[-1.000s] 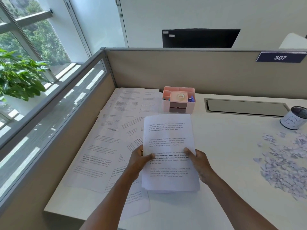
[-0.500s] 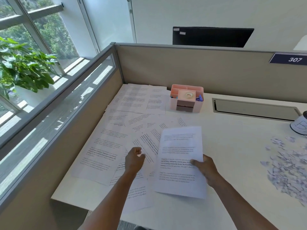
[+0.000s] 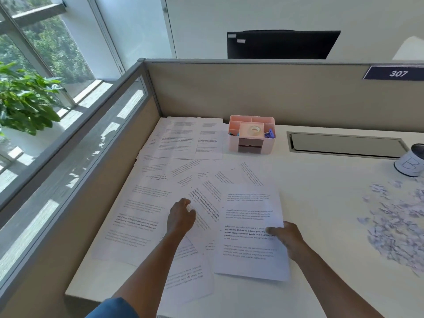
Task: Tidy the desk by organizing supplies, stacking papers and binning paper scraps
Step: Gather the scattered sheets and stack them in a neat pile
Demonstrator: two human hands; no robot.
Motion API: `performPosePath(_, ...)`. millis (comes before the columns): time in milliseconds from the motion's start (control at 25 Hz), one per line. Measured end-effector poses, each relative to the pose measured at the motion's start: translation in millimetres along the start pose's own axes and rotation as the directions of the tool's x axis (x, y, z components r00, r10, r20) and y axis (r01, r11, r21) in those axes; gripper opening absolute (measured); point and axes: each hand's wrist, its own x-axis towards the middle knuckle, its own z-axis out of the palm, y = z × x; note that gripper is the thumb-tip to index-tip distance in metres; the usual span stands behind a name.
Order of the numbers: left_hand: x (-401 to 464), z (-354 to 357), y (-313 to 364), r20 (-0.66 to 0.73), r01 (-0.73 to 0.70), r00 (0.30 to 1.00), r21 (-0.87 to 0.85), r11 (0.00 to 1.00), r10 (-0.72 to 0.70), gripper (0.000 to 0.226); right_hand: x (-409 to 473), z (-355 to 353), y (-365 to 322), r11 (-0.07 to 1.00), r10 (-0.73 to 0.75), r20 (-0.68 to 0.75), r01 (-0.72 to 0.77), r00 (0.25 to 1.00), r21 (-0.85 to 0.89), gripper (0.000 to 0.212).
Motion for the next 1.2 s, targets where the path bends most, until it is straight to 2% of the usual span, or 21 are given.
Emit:
performPosePath(80, 12.7, -1.4, 4.4, 0.019, -0.022, 1.0, 0.069, 0.997, 0.021, 0.049, 1.4, -2.7, 6.0, 1.0, 0.023, -0.011, -0.023, 1.0, 0.012, 0.023)
performPosePath(320, 63.7, -2.9, 23.9, 0.064, -0.161, 0.987, 0.231, 0.959, 0.15, 0.053, 0.6, -5.5, 6.8, 0.974, 0.074, 0.005, -0.074, 0.997, 0.215, 0.021)
performPosePath(600, 86.9, 3.3, 30.1, 0.159, -0.243, 0.969, 0.49, 0.837, 0.188, 0.071, 5.8, -7.0, 3.2, 0.972, 0.046, 0.023, -0.05, 0.999, 0.229, 0.024)
performPosePath(840, 100.7, 2.2, 29.4, 0.207, -0.19, 0.972, 0.394, 0.899, 0.115, 0.081, 5.6, -13.2, 12.7, 0.978, 0.039, -0.045, -0.03, 0.998, 0.205, 0.022)
performPosePath(920, 101.7, 3.3, 29.6, 0.207, -0.17, 0.973, 0.352, 0.921, 0.101, 0.068, 5.2, -15.3, 14.6, 0.976, 0.028, -0.061, -0.014, 0.998, 0.217, 0.022)
performPosePath(1080, 98.8, 1.0, 31.7, 0.17, -0.145, 0.979, 0.217, 0.965, 0.109, 0.019, 4.7, -20.7, 12.6, 0.962, -0.003, -0.103, 0.03, 0.995, 0.27, 0.022)
performPosePath(1200, 94.7, -5.3, 35.2, 0.165, -0.133, 0.979, 0.086, 0.987, 0.117, 0.02, 2.9, -25.1, 11.4, 0.948, -0.03, -0.116, 0.065, 0.993, 0.312, 0.023)
